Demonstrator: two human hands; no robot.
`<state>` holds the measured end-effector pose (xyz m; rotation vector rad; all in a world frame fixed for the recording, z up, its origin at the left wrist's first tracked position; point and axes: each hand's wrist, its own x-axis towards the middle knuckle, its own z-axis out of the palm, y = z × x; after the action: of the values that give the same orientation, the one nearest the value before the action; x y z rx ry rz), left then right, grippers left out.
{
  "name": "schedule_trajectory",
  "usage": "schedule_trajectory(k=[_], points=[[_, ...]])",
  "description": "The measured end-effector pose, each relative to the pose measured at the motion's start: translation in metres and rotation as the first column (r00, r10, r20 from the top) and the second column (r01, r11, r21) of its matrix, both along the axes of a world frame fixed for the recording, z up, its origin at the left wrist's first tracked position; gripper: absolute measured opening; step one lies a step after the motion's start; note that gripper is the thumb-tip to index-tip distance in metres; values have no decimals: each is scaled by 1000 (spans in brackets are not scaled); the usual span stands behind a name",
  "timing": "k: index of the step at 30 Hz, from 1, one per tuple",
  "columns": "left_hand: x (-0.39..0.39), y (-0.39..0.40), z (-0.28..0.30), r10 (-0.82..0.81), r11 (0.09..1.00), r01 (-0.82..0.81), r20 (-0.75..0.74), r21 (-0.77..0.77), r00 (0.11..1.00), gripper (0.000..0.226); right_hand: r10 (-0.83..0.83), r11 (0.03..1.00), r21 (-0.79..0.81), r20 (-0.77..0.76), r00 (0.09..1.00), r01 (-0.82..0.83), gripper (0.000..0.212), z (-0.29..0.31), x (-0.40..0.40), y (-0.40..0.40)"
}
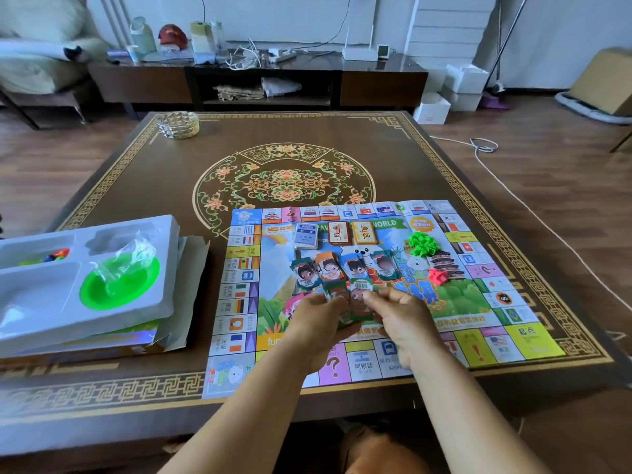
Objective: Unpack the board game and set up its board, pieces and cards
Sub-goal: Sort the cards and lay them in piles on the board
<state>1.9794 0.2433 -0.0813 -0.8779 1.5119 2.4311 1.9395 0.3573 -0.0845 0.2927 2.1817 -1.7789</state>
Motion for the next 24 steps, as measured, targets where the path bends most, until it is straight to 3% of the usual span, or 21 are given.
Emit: schedule_trajectory(k=[5, 12, 24], points=[[0, -1, 1, 53, 996, -51, 33, -70, 998, 9, 36, 999, 22, -24, 999, -35, 7, 3, 5, -1], [1, -4, 1, 1, 1000, -1, 25, -7, 1000, 19, 3, 998, 61, -36, 999, -1, 23, 3, 3, -2], [-1, -5, 0, 96, 995, -94, 37, -42, 995, 8, 34, 999, 27, -28, 999, -33, 9, 4, 4, -3]])
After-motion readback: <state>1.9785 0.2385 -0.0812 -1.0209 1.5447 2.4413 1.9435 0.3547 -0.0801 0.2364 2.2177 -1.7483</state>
